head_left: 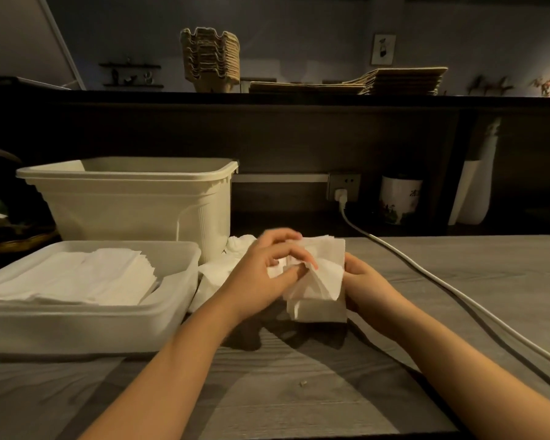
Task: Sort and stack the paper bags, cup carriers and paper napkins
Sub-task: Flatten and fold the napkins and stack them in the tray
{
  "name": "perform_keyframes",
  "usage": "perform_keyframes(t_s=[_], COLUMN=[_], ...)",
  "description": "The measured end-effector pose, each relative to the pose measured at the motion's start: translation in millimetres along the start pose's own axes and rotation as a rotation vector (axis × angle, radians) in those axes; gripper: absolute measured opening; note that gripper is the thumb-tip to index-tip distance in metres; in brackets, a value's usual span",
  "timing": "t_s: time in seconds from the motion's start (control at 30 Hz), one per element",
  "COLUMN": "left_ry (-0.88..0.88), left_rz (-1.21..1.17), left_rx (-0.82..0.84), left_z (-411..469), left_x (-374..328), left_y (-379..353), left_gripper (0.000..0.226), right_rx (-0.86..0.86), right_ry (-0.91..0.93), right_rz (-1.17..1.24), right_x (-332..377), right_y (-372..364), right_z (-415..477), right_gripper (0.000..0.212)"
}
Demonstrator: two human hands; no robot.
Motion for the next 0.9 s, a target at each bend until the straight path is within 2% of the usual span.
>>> perform_keyframes(t_s=[0.1, 0.17, 0.2, 0.33, 0.5, 0.6, 0.67, 0.8, 0.9], left_ry=[-0.042, -0.013, 0.009, 0.047, 0.021, 0.023, 0.019, 0.013, 0.050], left_rz=[-0.253, -0.470, -0.502, -0.346, -0.239, -0.025, 0.013, -0.045, -0.169], left_rx=[-0.028, 0.015, 0.035, 0.021, -0.003, -0.060, -0.087, -0.151, -0.134], left_z=[-0.9, -4.1, -5.7, -5.8, -3.3, -2.2, -2.1, -0.7, -0.1], left_x=[-6.6, -11.7, -13.2, -10.4, -6.2, -3.6, -2.2, -1.2, 1.7], left_y=[7.7, 9.3, 8.2, 1.2, 1.5, 1.8, 3.5, 11.3, 11.7], left_gripper=[0.021, 0.018, 0.015, 0.013, 0.019, 0.023, 0.026, 0.031, 0.032], right_rx=[-0.151, -0.240, -0.255, -0.153, -0.001, 0.053, 0.082, 0.108, 0.111], right_ry=[0.045, 0.074, 0.078, 0.020, 0.011, 0.023, 0.015, 0.016, 0.054], right_rz=[0.093, 0.122, 0.109, 0.016, 0.004, -0.008, -0.044, -0.102, -0.045], right_x=[1.6, 1.4, 1.0, -2.7, -0.4, 1.9, 1.4, 3.6, 4.9], right_y=[7.6, 13.0, 13.9, 6.4, -2.1, -5.7, -7.0, -9.7, -9.2], right_z=[0.0, 1.4, 1.8, 3.4, 2.4, 0.8, 0.5, 0.6, 1.6], right_gripper=[0.024, 0.029, 0.031, 0.044, 0.090, 0.082, 0.079, 0.079, 0.083])
Point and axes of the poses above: each hand's wrist, its own z-axis towards the middle knuckle, its own y-axis out of the back of the hand, x = y × z, the point moved 3 cm from there along z, towards the middle knuckle, and after that the axes turned 9 degrees about x, right-handed, at the moved point
